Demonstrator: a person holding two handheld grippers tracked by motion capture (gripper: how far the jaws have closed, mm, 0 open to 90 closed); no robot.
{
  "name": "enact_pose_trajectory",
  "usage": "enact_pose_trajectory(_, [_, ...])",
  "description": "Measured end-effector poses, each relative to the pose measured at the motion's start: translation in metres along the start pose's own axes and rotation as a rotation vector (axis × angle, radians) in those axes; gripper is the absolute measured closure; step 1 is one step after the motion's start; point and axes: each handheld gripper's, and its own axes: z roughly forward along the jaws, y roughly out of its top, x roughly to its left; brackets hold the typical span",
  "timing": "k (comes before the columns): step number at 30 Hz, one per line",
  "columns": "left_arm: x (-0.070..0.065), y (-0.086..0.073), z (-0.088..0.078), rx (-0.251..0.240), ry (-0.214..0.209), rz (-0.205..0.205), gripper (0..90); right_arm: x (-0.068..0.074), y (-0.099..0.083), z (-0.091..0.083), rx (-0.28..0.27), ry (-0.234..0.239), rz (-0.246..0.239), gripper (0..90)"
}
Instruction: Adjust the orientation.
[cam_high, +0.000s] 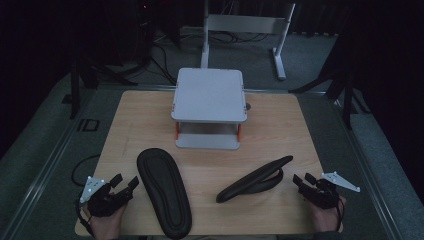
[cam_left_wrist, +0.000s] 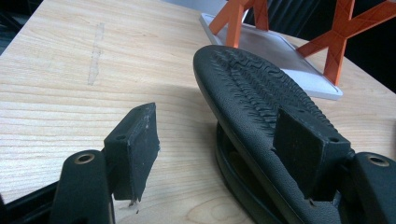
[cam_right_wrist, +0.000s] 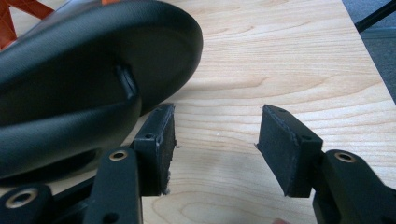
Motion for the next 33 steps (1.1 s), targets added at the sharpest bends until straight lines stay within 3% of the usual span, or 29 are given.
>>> enact_pose_trajectory(14, [0.001,-0.007,-0.004,0.034,0.023,-0.004,33.1,0.001,0.000,0.001,0.002,0.004,-0.012,45.5])
enact_pose_trajectory(21, [-0.002,-0.010,-0.003,0.069,0.035,0.015,33.2,0.001,0.000,0.001,0.004,0.006,-0.015,45.5])
enact_pose_trajectory(28, [-0.001,-0.013,0.002,0.111,0.061,0.026,34.1,0.002,0.000,0.002,0.008,0.010,-0.018,45.4])
enact_pose_trajectory(33, [0.000,-0.016,0.011,0.178,0.066,0.031,34.1,0.002,0.000,0.002,0.007,0.012,-0.020,45.2])
